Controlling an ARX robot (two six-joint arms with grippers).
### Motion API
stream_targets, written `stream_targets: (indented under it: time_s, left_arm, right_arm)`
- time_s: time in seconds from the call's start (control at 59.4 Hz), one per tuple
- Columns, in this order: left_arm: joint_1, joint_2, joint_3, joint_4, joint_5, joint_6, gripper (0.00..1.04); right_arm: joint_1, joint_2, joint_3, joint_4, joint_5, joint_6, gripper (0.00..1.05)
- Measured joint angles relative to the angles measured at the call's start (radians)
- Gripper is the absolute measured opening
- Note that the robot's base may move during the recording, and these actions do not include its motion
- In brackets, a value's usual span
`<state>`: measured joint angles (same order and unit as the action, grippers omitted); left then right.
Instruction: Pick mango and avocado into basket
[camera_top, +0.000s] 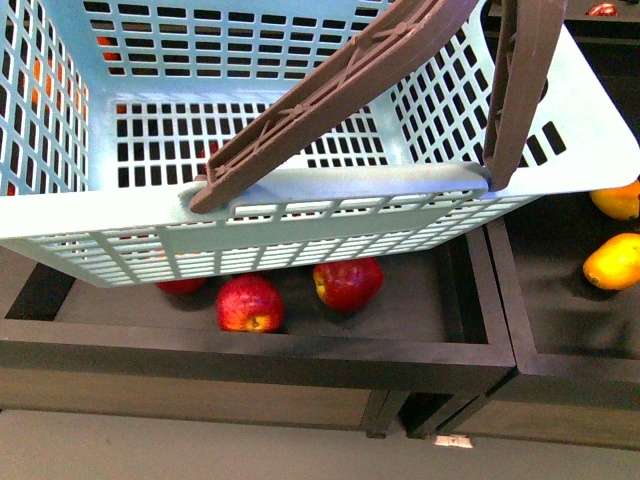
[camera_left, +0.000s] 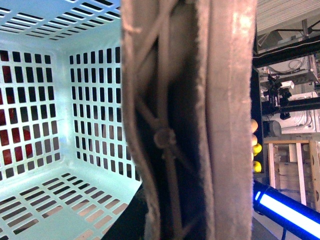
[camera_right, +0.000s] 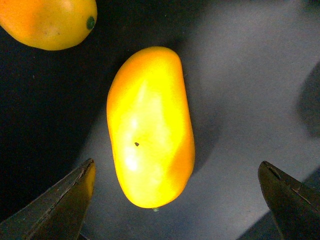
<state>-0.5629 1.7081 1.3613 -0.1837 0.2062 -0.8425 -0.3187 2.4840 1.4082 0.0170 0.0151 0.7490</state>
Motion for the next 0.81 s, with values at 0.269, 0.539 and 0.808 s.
stream_targets:
  time_s: [0.269,0.539,0.808]
  left_arm:
    - [0.0,0.0,0.0,0.0,0.0,0.0,0.14]
    - [0.0,0.0,0.0,0.0,0.0,0.0,0.14]
    - [0.0,0.0,0.0,0.0,0.0,0.0,0.14]
  right_arm:
    - [0.036,0.087,0.095,-0.047,0.002,0.022,0.96]
    - [0.046,0.152,0.196,-0.098,0.011,0.023,0.96]
    - [0.047,0.22,0.306,-0.142,0.016,0.021,0.96]
